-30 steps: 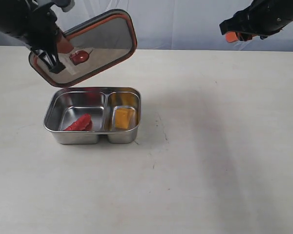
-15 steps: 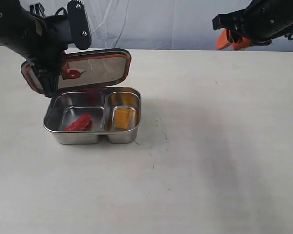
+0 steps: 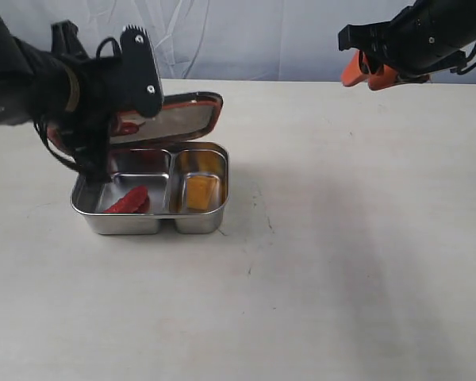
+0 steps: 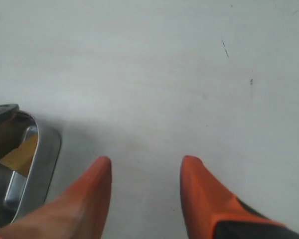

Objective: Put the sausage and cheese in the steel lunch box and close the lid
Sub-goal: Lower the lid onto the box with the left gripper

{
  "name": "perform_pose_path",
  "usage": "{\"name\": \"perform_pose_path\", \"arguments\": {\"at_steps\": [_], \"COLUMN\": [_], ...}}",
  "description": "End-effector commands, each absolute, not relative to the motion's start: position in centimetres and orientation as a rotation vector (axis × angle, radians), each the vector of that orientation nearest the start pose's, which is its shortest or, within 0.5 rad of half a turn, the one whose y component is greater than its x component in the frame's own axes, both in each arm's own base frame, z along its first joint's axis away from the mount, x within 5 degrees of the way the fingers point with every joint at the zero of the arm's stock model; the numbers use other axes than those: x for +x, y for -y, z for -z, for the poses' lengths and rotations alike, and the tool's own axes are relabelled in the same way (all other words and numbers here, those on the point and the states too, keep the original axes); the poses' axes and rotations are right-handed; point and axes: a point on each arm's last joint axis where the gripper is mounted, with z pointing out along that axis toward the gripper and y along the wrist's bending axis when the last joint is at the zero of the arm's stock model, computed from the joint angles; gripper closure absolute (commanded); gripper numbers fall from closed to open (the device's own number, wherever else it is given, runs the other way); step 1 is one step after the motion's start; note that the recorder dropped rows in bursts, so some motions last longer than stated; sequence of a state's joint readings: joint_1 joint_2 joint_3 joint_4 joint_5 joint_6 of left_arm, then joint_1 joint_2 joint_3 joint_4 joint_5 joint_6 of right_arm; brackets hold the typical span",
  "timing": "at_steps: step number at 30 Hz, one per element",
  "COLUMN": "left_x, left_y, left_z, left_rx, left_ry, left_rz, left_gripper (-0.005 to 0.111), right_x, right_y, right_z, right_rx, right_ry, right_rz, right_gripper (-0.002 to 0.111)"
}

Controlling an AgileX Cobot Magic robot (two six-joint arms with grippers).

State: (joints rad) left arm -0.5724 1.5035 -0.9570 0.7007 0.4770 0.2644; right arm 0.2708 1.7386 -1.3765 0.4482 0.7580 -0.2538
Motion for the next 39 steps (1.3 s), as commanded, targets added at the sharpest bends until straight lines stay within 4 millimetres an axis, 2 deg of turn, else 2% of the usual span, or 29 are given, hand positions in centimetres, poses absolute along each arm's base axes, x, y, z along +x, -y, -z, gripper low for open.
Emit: {"name": "perform_pose_path", "arguments": {"at_steps": [1,7,13,26,31,39], "left_x": [26.0,23.8,22.5,21.2,20.9,20.8], "left_y": [15.5,15.9,15.0,15.2,15.3,15.3], "left_z": [-23.5,-21.1,-18.9,-17.3,-17.0,-16.9], "left_rx": [1.528,1.557,1.596,1.609,1.563,1.567], "left_ry": [-1.848,-1.887,-1.944,-1.942,-1.994,-1.987], "left_rz": [-0.526,-0.494,-0.468,-0.313,-0.256,-0.241], "left_gripper": [0.107,0.107,0.107,0.107,0.107,0.107], "right_x": [36.2,36.4,36.5,36.4,36.4,36.2], "right_y": [-12.5,-12.5,-12.5,-12.5,-12.5,-12.6], "right_z": [-27.8,-27.9,-27.9,-27.9,-27.9,-27.8], "right_rx": [-0.373,-0.363,-0.361,-0.358,-0.359,-0.363], "right_ry": [-2.521,-2.496,-2.493,-2.494,-2.498,-2.518], "right_rz": [-0.479,-0.469,-0.468,-0.476,-0.477,-0.492], "right_gripper": [0.065,0.065,0.065,0.065,0.065,0.065]}}
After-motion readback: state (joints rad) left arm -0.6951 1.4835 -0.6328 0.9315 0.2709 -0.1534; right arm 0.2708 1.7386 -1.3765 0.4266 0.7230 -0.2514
